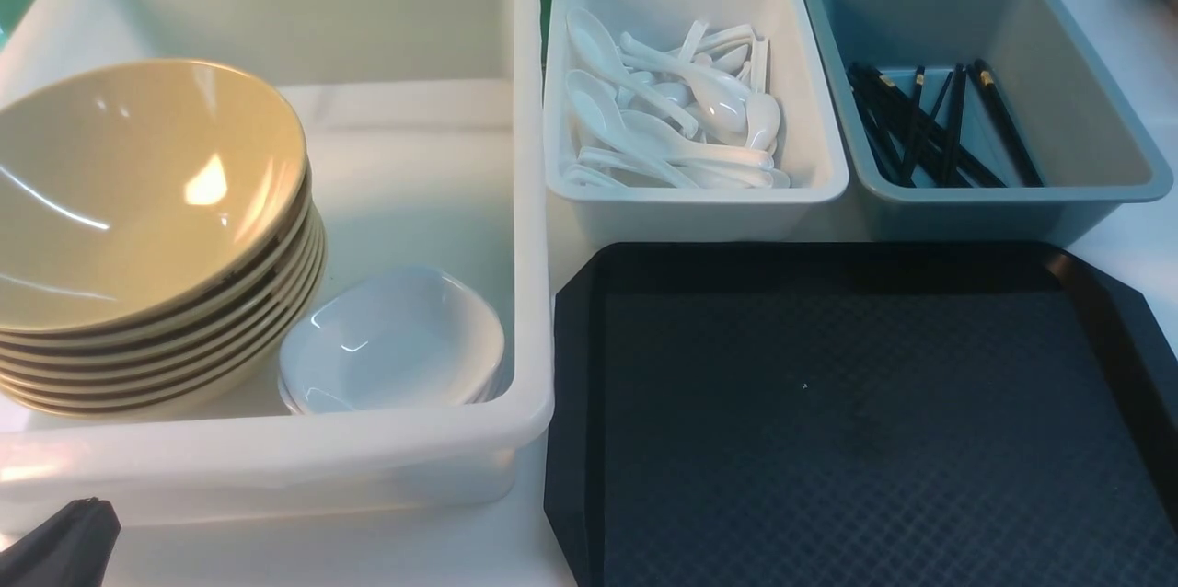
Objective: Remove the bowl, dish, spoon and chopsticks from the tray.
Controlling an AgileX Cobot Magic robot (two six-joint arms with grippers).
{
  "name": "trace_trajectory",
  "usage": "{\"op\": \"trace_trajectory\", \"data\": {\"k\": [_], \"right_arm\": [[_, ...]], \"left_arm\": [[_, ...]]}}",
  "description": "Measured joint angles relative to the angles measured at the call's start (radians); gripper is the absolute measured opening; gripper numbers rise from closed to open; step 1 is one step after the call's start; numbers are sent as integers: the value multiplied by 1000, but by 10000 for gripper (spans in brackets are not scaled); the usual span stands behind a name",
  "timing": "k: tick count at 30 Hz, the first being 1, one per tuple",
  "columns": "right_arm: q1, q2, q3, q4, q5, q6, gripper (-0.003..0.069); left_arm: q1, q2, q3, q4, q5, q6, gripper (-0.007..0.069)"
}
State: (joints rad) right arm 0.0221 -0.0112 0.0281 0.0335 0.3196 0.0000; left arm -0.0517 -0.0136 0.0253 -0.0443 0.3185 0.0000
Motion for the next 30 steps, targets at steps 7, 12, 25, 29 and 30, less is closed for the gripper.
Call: {"op": "trace_trajectory", "data": {"k": [7, 12, 25, 29, 30], "right_arm": [[0, 0, 0, 0, 0, 0, 140], [0, 0, 0, 0, 0, 0, 144], [0, 0, 0, 0, 0, 0, 150], [0, 0, 0, 0, 0, 0, 152], [0, 0, 0, 0, 0, 0, 152]], "left_arm": [[0, 0, 0, 0, 0, 0, 8], [0, 0, 0, 0, 0, 0, 8], [0, 0, 0, 0, 0, 0, 8], [0, 0, 0, 0, 0, 0, 8], [0, 0, 0, 0, 0, 0, 8]]}}
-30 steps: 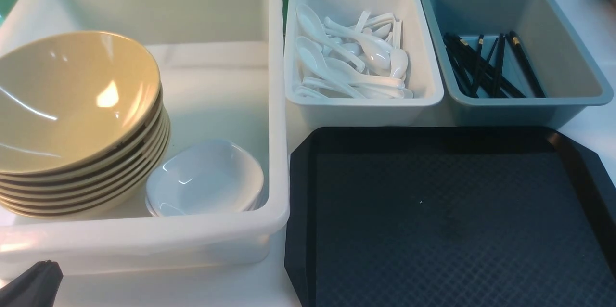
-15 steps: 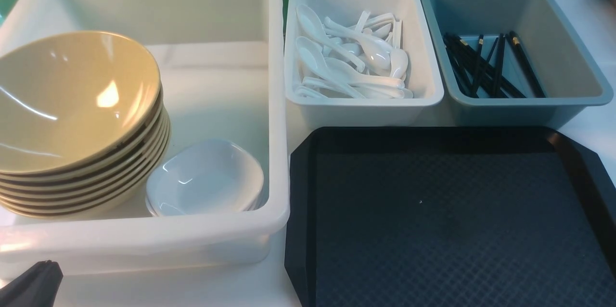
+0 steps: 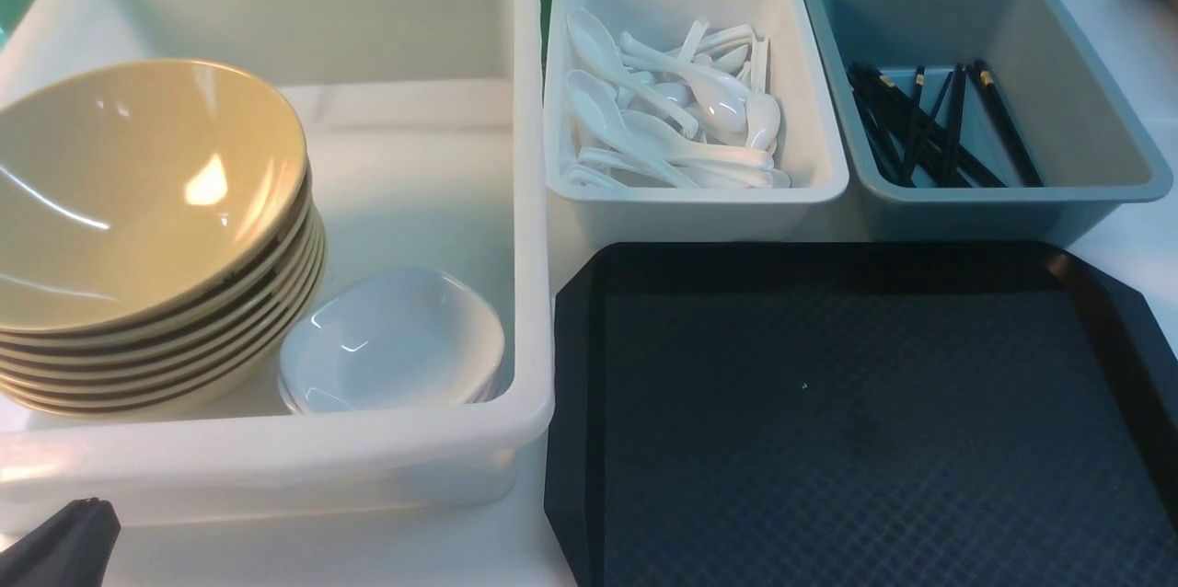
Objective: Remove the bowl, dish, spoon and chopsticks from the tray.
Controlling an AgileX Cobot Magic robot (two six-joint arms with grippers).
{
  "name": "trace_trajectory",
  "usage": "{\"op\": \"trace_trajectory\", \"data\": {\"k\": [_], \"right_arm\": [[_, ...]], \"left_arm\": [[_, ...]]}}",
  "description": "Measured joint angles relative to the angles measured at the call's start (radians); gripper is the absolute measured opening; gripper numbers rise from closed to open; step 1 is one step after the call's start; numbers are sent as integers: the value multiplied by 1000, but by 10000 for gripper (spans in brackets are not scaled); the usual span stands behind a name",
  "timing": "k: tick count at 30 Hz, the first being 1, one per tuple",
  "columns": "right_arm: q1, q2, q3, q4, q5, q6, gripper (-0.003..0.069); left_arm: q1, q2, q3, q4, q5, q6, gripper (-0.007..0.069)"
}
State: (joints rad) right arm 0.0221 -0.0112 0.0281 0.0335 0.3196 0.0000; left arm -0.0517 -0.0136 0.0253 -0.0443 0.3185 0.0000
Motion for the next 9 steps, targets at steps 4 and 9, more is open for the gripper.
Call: {"op": "trace_trajectory", "data": {"k": [4, 9], "right_arm": [[0, 0, 0, 0, 0, 0, 153], [0, 0, 0, 0, 0, 0, 159]], "left_arm": [[0, 0, 0, 0, 0, 0, 8], [0, 0, 0, 0, 0, 0, 8]]}}
